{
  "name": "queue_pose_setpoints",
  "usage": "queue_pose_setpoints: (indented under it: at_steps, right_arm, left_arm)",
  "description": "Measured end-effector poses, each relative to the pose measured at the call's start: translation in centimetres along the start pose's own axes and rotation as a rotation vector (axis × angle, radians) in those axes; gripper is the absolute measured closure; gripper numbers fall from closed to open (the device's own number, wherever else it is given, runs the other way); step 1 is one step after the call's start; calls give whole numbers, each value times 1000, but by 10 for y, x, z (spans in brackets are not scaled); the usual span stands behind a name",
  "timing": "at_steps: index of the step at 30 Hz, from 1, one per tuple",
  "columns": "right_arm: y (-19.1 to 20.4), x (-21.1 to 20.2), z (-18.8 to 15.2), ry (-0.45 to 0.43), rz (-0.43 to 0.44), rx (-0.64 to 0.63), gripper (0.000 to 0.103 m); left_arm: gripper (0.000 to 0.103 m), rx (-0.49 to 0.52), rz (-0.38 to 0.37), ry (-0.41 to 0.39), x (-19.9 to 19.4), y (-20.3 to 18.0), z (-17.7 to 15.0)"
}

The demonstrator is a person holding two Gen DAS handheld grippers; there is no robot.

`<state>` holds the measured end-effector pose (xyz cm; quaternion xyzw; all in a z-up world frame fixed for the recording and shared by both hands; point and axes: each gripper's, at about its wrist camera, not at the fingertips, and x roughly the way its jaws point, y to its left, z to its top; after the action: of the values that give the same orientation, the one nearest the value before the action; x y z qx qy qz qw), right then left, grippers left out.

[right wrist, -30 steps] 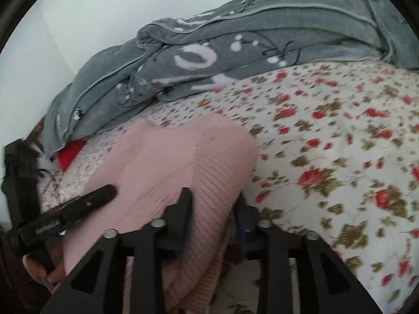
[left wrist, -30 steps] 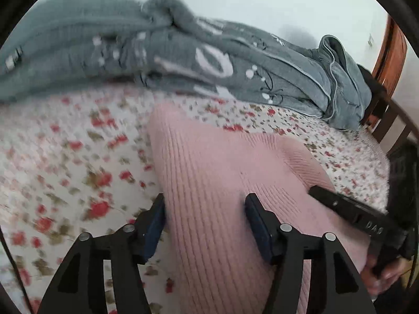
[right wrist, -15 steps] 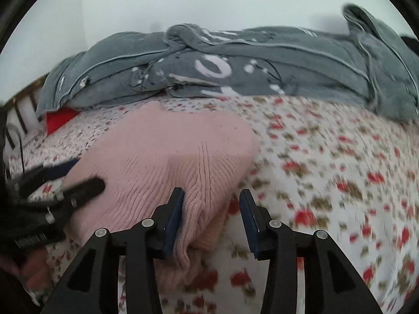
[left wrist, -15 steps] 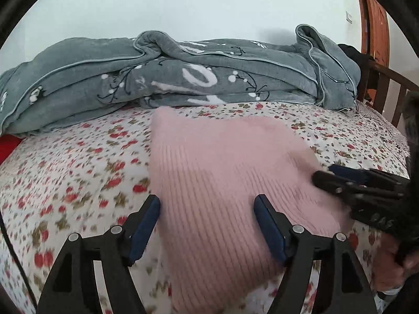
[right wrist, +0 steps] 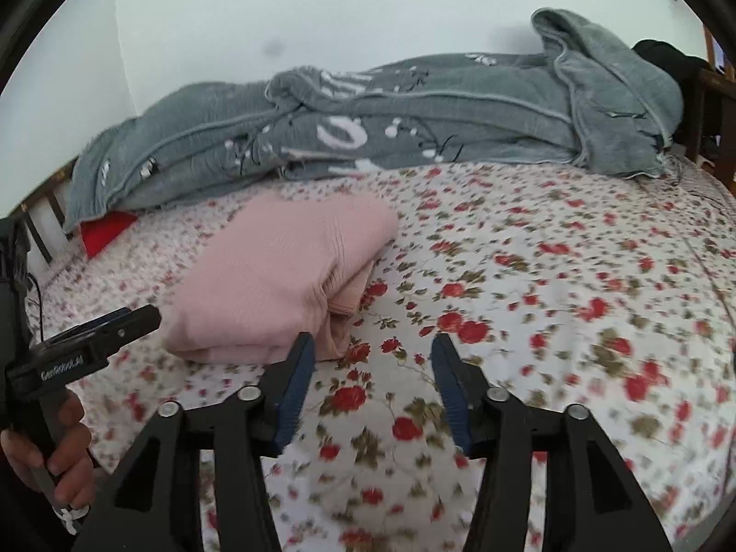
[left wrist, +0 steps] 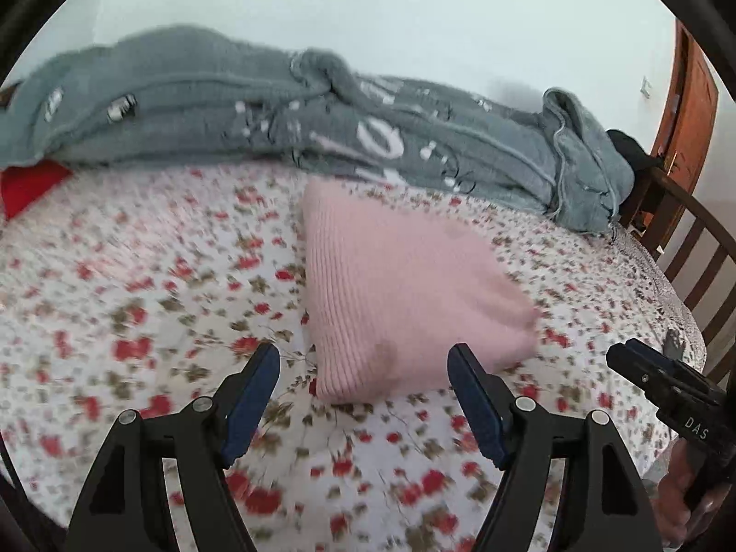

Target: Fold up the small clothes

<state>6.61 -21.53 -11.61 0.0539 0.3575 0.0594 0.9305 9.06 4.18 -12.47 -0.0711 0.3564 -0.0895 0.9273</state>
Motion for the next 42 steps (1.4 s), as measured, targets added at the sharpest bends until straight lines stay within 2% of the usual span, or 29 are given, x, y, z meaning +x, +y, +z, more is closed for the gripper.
queue_pose_setpoints:
  at_steps: [8, 12, 15, 27, 42]
  right_arm:
    - [16, -69, 7, -50, -36, -20, 30]
    - [20, -92, 6, -81, -72, -31, 10]
    - [22, -106, 4, -112, -109, -50, 3]
    - [16, -123, 3, -122, -123, -36, 2]
    - [16, -131, 4, -131, -109, -7, 2]
  left_arm:
    - [20, 41, 87, -86, -77, -21, 4]
    - [17, 55, 113, -113, -100, -29, 4]
    - [14, 60, 118, -124, -111, -32, 4]
    - [14, 65, 116, -149, -127, -44, 4]
    - [14, 61, 118, -144, -125, -41, 3]
